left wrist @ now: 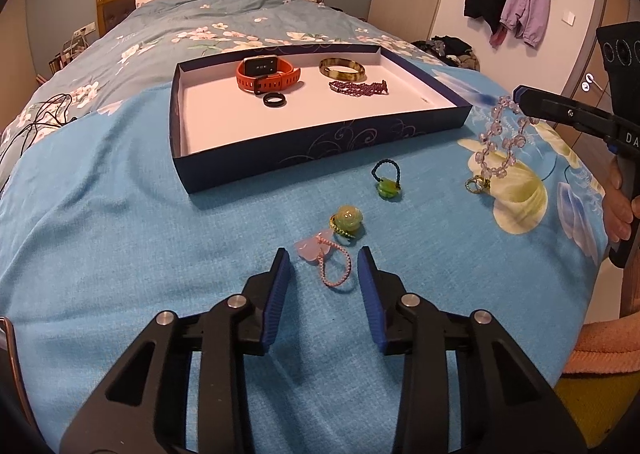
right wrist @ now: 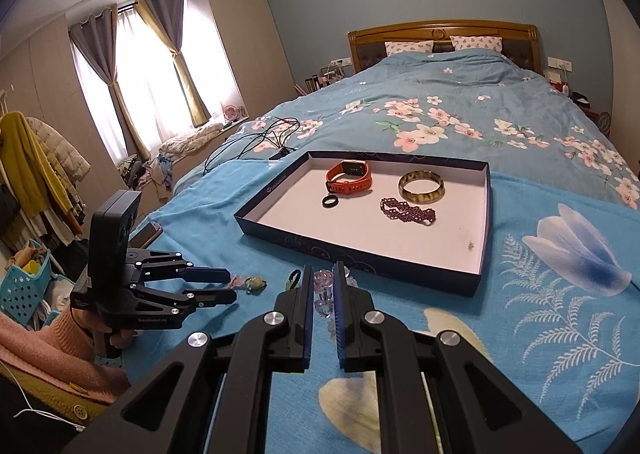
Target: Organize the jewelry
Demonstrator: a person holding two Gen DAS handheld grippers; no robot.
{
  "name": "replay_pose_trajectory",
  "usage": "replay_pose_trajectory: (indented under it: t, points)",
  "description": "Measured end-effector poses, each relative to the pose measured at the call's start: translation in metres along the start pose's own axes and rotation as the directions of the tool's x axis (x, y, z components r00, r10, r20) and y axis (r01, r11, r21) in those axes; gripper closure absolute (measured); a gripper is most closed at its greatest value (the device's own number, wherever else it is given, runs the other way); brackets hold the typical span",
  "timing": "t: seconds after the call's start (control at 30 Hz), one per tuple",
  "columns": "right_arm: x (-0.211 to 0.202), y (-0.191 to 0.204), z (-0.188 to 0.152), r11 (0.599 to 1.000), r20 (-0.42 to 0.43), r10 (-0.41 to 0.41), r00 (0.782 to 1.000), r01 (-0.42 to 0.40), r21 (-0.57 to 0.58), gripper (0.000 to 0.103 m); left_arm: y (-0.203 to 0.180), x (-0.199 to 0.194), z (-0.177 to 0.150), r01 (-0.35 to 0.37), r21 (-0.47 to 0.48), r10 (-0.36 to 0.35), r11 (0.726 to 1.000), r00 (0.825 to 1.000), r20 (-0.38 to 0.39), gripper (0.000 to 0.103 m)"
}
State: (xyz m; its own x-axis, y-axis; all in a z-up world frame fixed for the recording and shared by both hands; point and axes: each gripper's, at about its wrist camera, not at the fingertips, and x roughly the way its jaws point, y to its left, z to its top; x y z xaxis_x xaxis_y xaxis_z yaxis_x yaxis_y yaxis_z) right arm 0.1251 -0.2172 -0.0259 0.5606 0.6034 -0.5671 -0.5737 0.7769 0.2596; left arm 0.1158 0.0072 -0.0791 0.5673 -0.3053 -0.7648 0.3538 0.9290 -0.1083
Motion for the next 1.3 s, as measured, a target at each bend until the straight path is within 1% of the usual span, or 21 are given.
replay_pose_trajectory:
  t: [0.07,0.17,0.3,0.63,0.97,1.3]
  points:
    - [0.001,0.001,-0.001,1.0,-0.001,0.0,1.0,0.0,0.003,0.095,0.001,0.0,0.0,-0.006,-0.006,0.006,1.0,1.0,-0.003,0.076]
    - [0.003,0.001,-0.002,1.0,-0.002,0.005,1.0,-0.005,0.012,0.095,0.003,0.001,0.0,-0.009,-0.021,0.009,1.0,1.0,-0.003,0.091]
    - [0.004,0.001,-0.004,1.0,-0.005,0.01,1.0,-0.01,0.017,0.095,0.005,0.0,-0.001,-0.011,-0.032,0.011,0.999,1.0,0.005,0.099]
    - [0.006,-0.001,-0.002,1.0,0.012,0.013,1.0,-0.014,0.025,0.095,0.005,-0.011,0.002,-0.001,-0.04,0.003,0.999,0.999,0.048,0.099]
    - [0.004,-0.002,0.008,0.999,0.045,0.01,0.999,-0.012,0.035,0.095,0.002,-0.031,0.014,0.019,-0.032,-0.015,0.999,0.994,0.11,0.099]
    - [0.006,-0.004,0.019,0.999,0.07,0.017,0.997,-0.02,0.042,0.095,-0.001,-0.042,0.031,0.011,-0.015,-0.008,1.0,0.987,0.161,0.099]
